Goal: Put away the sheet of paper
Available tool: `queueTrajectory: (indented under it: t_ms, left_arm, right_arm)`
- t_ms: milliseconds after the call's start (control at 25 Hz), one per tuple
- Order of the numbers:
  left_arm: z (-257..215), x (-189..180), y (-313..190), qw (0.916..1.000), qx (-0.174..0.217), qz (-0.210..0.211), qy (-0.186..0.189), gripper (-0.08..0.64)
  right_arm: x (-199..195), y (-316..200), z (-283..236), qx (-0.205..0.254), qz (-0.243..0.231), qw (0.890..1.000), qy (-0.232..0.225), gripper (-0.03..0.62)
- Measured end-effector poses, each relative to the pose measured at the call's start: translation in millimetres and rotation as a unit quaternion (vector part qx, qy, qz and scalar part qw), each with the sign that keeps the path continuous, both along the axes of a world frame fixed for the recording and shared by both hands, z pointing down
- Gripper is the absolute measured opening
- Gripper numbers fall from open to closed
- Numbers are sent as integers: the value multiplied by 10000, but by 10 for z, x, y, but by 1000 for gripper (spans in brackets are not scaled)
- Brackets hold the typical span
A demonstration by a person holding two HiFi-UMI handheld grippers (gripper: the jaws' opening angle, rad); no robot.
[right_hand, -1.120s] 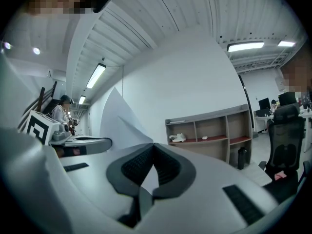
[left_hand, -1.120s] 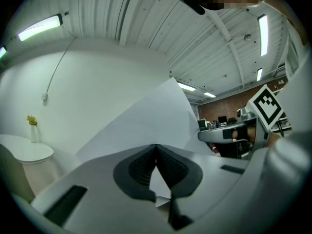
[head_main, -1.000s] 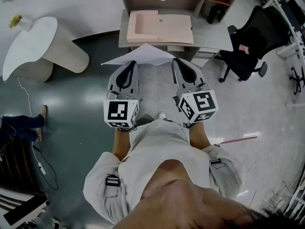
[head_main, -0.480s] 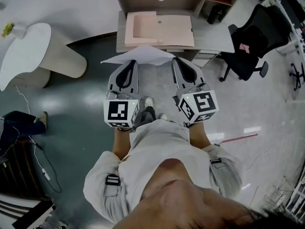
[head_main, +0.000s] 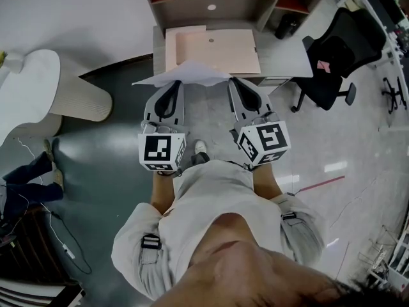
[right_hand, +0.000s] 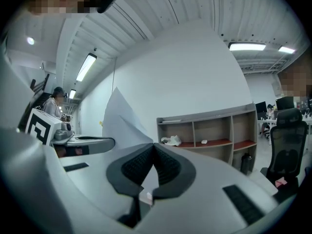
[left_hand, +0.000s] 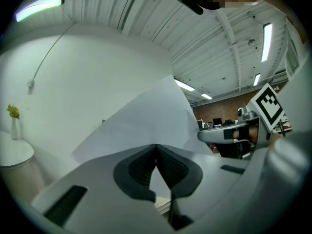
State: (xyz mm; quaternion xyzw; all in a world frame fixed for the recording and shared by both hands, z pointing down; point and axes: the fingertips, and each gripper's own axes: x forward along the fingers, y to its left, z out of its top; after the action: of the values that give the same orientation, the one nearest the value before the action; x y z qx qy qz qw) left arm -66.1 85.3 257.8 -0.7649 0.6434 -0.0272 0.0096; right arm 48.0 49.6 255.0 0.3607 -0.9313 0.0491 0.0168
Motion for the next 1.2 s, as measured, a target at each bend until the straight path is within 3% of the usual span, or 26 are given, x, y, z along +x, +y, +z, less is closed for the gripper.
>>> queueTrajectory:
  t_ms: [560, 960, 1200]
  left_arm:
    - [103, -582, -462, 9992, -31, 340, 190, 18]
    - [197, -687, -712, 9984, -79, 441, 341, 18]
    - [235, -734, -970, 9990, -127, 284, 307, 18]
  right_arm:
    - [-635, -370, 63, -1, 217, 9994, 260, 18]
    - [-771, -614, 147, -44, 248, 9987, 444, 18]
    - [-850, -895, 173, -16, 64, 9990, 444, 18]
